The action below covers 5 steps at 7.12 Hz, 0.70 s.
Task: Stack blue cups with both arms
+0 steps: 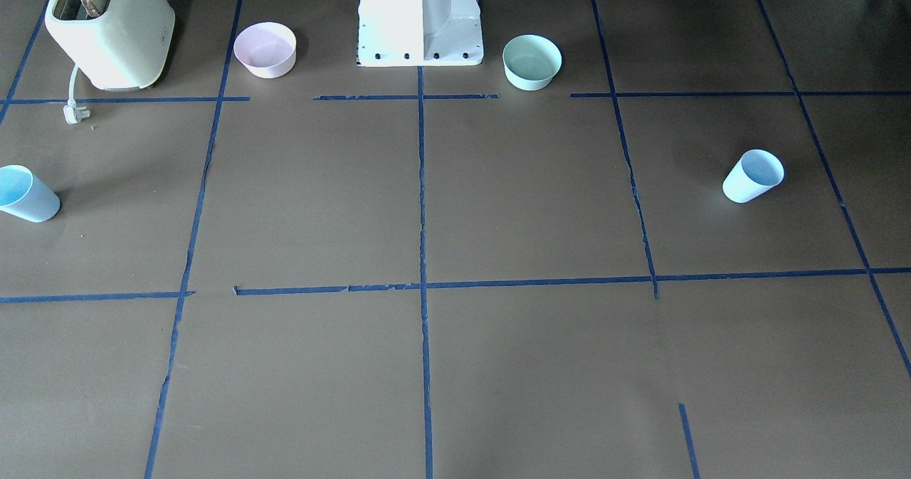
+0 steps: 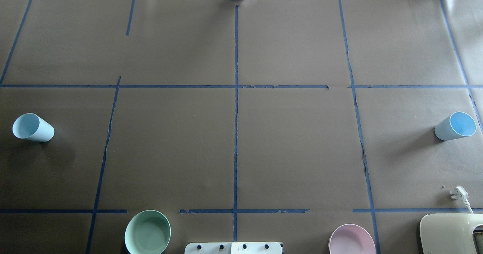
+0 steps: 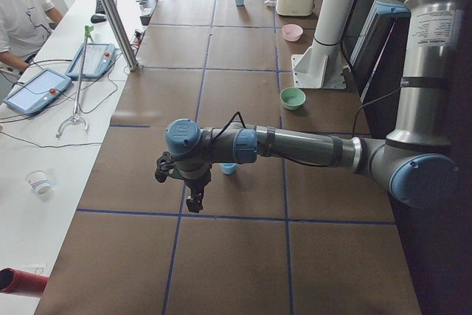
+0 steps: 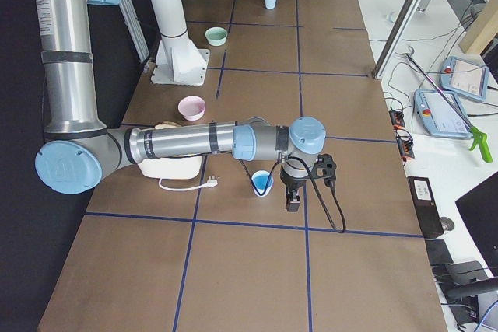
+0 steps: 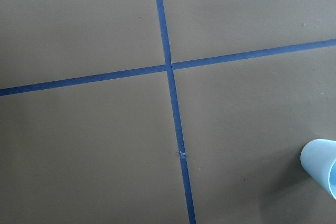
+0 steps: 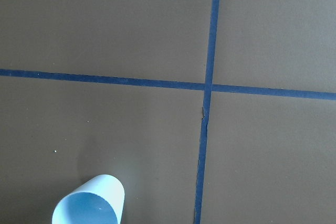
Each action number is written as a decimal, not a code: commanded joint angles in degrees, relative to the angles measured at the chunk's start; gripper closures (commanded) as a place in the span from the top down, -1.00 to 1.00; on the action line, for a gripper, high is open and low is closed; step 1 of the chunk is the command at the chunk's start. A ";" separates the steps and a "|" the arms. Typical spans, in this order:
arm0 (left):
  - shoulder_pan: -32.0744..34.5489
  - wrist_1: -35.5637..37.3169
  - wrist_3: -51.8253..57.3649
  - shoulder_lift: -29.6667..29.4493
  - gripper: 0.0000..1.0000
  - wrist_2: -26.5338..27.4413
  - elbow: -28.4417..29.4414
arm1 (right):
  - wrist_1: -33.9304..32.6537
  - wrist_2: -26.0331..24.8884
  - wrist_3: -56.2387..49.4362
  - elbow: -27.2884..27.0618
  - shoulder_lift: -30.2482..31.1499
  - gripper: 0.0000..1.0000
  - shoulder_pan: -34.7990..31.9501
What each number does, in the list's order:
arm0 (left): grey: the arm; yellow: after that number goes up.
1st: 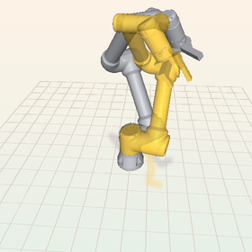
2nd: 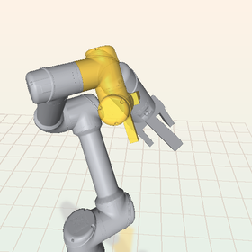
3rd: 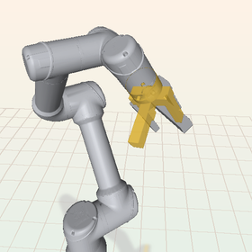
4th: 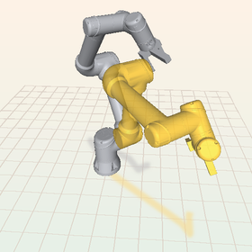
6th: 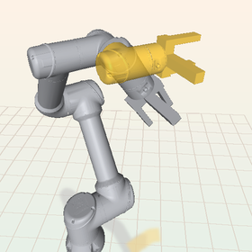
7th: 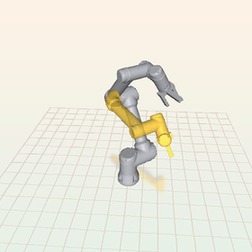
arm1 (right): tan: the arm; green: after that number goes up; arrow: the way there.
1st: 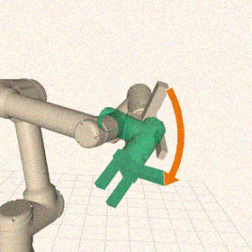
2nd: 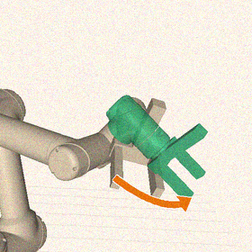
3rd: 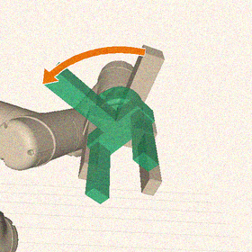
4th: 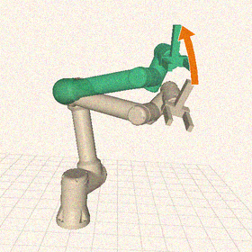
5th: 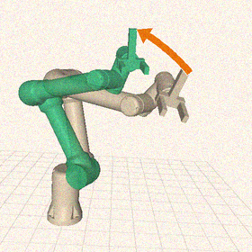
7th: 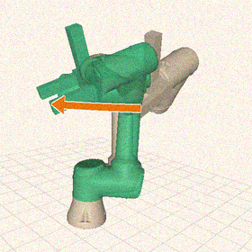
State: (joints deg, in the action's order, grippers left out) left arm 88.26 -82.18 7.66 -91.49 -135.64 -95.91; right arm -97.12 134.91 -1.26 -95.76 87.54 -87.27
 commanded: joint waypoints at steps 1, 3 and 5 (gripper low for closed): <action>-7.54 -8.54 -16.51 0.17 1.00 0.45 -1.12 | 0.00 0.09 0.38 -0.04 0.00 1.00 0.34; -13.79 -21.47 -29.40 3.84 1.00 0.46 -1.04 | 0.09 0.87 0.38 -0.04 0.00 1.00 1.04; -19.51 -27.13 -39.27 4.73 1.00 0.46 -1.03 | 0.17 1.84 0.21 -0.04 0.00 1.00 2.10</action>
State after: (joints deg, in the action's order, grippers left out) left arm 71.88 -105.40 -26.34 -87.62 -135.18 -96.91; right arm -97.02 136.35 -0.93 -95.80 87.54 -85.75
